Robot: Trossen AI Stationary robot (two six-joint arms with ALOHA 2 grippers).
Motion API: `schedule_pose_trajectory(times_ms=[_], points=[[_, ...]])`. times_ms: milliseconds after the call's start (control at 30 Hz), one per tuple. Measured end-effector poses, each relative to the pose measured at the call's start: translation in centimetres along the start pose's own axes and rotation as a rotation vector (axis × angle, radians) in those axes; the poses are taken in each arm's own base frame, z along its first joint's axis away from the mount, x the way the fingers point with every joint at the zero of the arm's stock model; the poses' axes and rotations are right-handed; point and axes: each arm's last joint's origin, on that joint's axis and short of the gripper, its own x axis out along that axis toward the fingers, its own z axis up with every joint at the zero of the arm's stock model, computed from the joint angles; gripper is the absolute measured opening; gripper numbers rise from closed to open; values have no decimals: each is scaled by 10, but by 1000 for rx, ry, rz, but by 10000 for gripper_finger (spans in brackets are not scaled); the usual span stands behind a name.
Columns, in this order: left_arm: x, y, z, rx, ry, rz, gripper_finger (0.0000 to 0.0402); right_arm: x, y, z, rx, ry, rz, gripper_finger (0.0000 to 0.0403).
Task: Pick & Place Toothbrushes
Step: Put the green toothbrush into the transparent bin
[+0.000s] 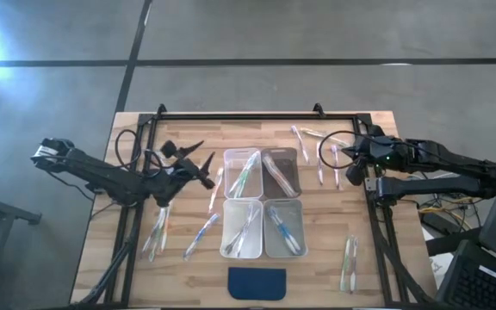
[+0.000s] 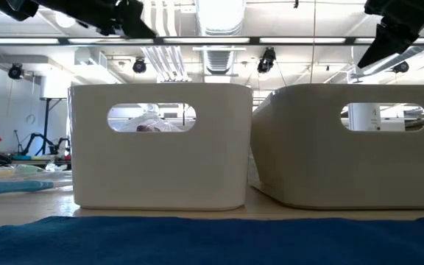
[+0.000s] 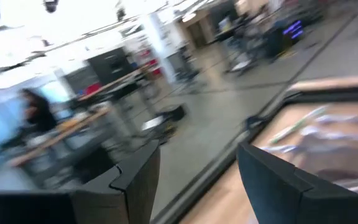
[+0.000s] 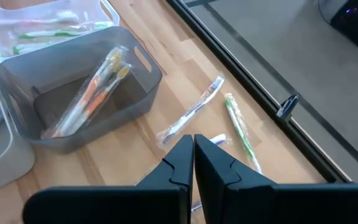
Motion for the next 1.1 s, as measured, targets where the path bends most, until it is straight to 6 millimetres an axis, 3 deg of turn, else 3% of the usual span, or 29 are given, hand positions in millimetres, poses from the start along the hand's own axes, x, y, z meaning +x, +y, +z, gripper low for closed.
schedule_pose_trajectory(times_ms=[167, 1100], points=[[0, -3, 1, -47, -45, -98, 218, 2, 1, 1, -4, 8, -2, 9], [0, -2, 1, -90, -25, -64, 218, 3, 1, 1, -6, 13, -4, 8]])
